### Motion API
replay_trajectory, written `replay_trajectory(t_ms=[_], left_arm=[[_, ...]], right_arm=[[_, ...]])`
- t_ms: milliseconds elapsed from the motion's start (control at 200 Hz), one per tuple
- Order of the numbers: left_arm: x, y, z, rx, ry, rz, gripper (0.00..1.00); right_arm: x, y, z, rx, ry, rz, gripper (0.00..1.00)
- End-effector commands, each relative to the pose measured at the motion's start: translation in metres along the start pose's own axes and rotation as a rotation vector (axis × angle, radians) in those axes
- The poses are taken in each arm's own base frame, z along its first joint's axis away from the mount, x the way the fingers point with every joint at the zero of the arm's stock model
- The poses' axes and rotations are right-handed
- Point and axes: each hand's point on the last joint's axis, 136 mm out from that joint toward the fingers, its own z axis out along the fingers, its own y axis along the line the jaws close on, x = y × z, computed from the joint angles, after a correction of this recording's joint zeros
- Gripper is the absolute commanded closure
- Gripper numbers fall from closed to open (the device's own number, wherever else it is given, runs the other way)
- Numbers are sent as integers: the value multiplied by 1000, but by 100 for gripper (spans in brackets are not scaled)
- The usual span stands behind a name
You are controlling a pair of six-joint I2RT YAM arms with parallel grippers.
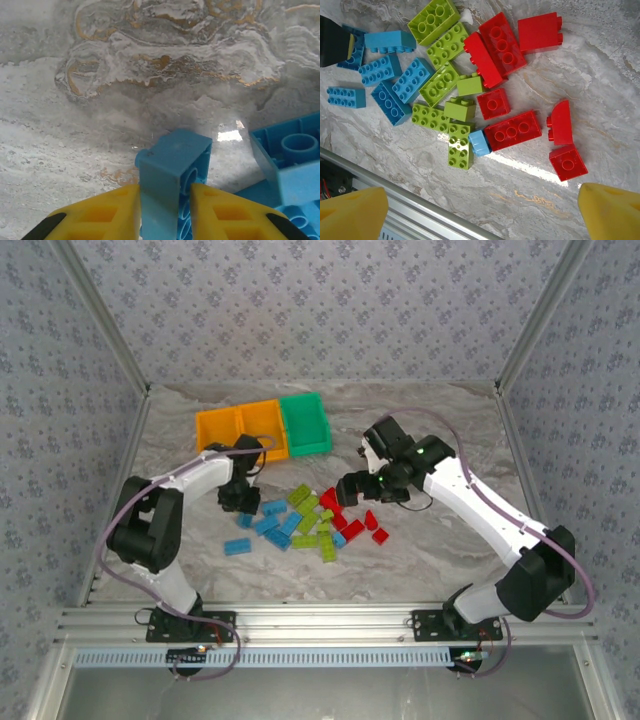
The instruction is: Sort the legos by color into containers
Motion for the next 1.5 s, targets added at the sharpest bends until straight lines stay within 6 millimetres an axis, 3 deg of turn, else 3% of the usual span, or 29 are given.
replay_trajectory(t_ms=[0,210,250,320,505,615,765,855,944,1069,1194,1354,1494], left_arm=[[-7,1,2,18,0,22,71],[-17,-2,5,29,-2,4,74],[-18,-2,5,27,-6,0,70],[-20,-2,6,26,-11,-5,54],[-19,-9,20,54,22,-31,52],[-21,-12,26,63,26,-45,58],[-24,-14,22,77,16,-60,77],[-33,-15,1,96,-46,-81,83],[-50,-12,-37,127,-152,-131,86],[-84,11,-98,148,-342,-248,87],[-117,58,-126,81,-457,-392,87],[-160,105,-120,-46,-493,-492,87],[-200,123,-93,-88,-465,-509,86]], right_arm=[[-4,1,-10,21,-14,-8,0],[-13,5,-12,20,-32,-27,0],[-13,4,-11,22,-28,-33,0],[-13,4,-9,26,-19,-38,0],[-13,4,-8,31,-14,-40,0],[-12,2,-10,41,-13,-48,0],[-12,2,-12,41,-11,-59,0],[-14,10,-15,4,-24,-85,0],[-21,21,-23,-32,-79,-123,0],[-38,30,-39,-56,-216,-162,0],[-51,30,-54,-47,-339,-182,0],[-53,24,-63,-16,-386,-178,0],[-46,15,-67,15,-378,-134,0]])
